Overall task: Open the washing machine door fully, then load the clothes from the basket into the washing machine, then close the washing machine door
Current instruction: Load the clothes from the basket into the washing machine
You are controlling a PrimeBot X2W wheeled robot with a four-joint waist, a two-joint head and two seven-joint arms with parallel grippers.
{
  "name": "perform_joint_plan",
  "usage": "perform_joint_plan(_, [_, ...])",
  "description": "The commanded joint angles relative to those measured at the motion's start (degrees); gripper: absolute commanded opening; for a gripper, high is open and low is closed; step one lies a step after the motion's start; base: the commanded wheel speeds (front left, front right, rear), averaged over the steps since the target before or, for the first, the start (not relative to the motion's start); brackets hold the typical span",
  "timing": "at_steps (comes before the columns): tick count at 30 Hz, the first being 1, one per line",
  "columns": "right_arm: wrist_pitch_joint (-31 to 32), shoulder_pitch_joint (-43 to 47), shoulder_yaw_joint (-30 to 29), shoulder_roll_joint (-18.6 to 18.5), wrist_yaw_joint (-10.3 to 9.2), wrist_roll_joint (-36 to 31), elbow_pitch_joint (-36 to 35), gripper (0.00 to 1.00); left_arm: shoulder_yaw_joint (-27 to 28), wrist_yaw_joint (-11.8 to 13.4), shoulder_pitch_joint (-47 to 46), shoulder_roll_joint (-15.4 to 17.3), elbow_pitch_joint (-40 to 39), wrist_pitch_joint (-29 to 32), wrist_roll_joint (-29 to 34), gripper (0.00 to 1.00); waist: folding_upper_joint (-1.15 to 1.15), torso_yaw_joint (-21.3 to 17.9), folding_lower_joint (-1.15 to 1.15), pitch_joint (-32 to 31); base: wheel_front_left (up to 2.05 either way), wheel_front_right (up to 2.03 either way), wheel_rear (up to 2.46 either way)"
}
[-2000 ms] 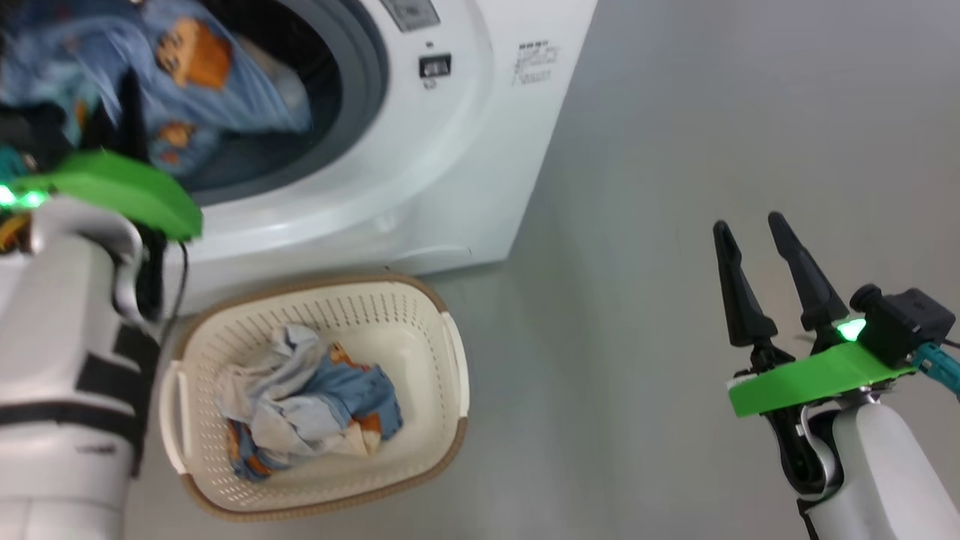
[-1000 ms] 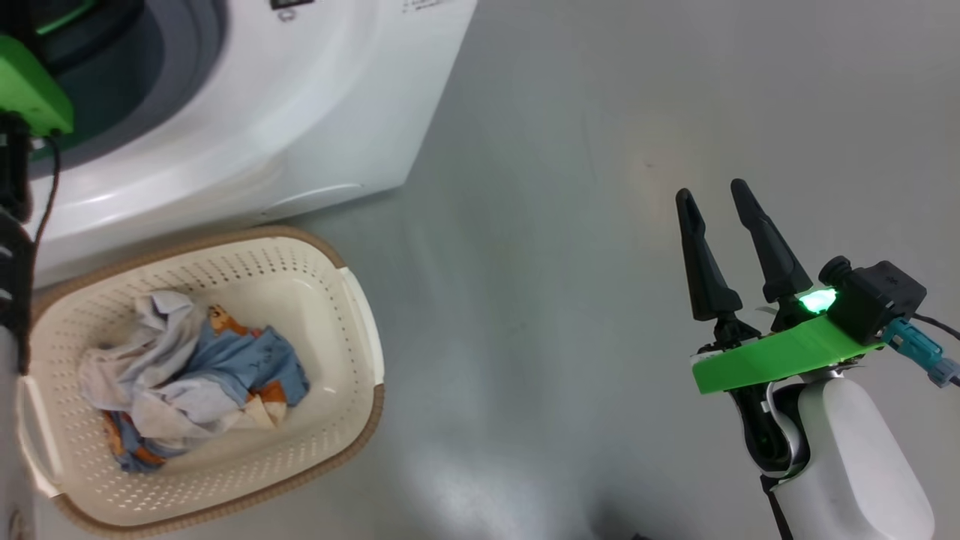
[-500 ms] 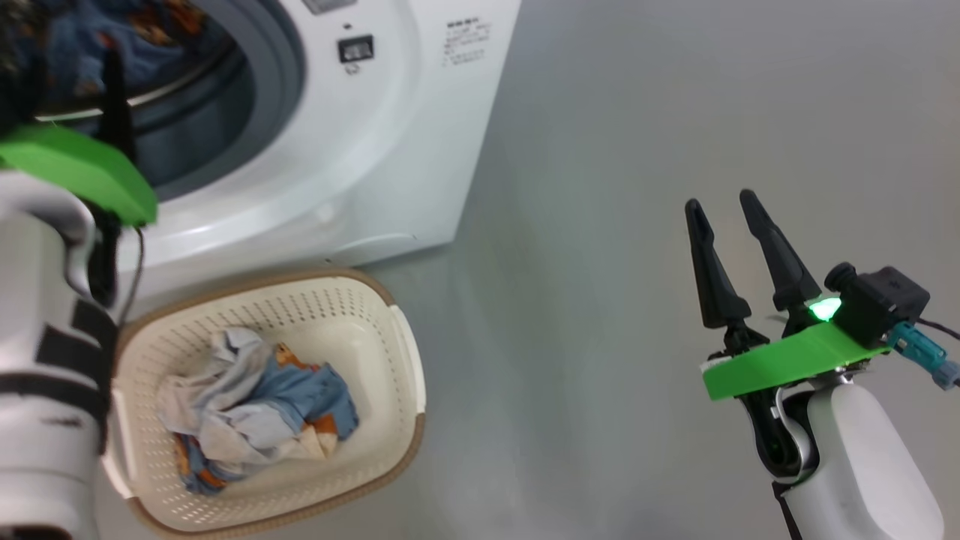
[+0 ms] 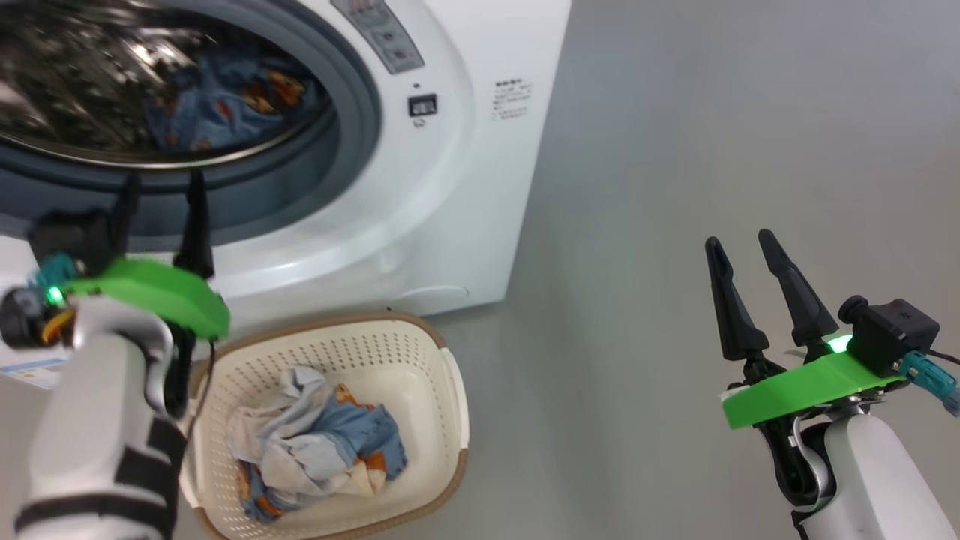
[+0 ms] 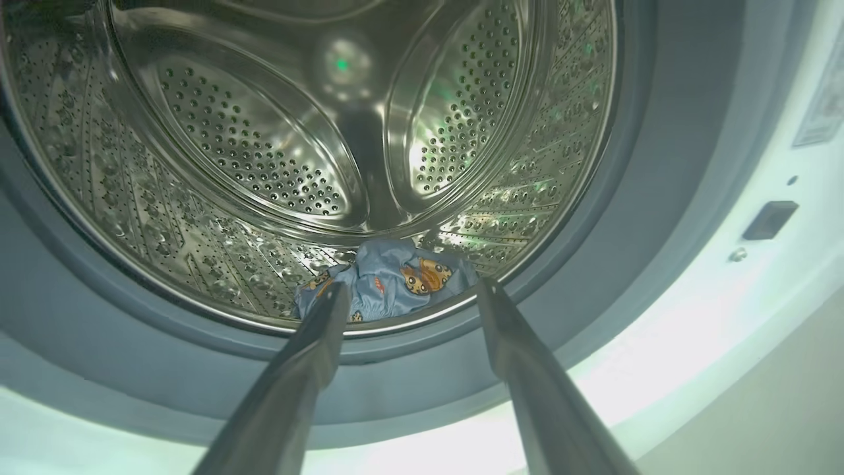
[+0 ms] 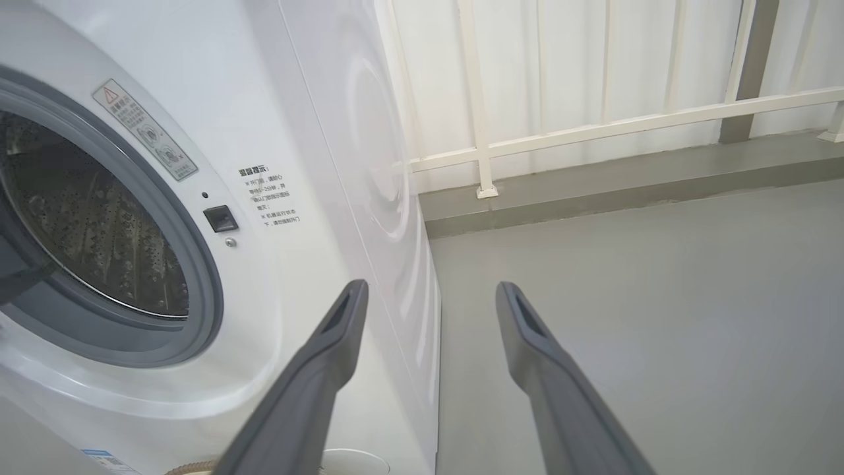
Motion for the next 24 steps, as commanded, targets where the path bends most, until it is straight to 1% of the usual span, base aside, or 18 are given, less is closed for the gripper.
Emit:
perform_joint_plan(1, [-0.28, 0.69, 1.04, -0.43, 0.09, 0.88, -1.17, 1.00, 1.58, -0.15, 1.49, 1.81, -2.31, -0.35, 0.29, 1.00, 0.00, 1.97, 0.00, -2.54, 0.00, 0.00, 0.00])
perform_joint_plan(11, [-0.28, 2.86, 0.62, -0.77, 0.09, 0.94, -0.83, 1.00, 3.62, -0.64, 14.09, -0.29, -12.82, -0.36, 0.31, 1.00, 0.00, 4.21, 0.00, -6.55, 0.00, 0.00, 0.00])
perform_joint_plan(17, [-0.28, 3.88, 0.51, -1.06, 0.09, 1.08, -0.72, 1.00, 5.21, -0.83, 20.77, -1.11, -18.86, -0.36, 0.37, 1.00, 0.00, 4.85, 0.00, -8.08, 0.00, 0.00, 0.00])
perform_joint_plan(18, [-0.28, 4.20, 0.46, -1.16, 0.09, 1.13, -0.76, 1.00, 5.79, -0.80, 22.95, -1.40, -20.81, -0.36, 0.54, 1.00, 0.00, 4.98, 0.00, -8.46, 0.00, 0.00, 0.00])
perform_joint_plan(24, [-0.28, 5.25, -0.23, -1.34, 0.09, 1.11, -0.99, 1.00, 7.33, -0.10, 28.41, -2.53, -26.09, -0.36, 1.15, 1.00, 0.00, 5.48, 0.00, -8.99, 0.00, 0.00, 0.00])
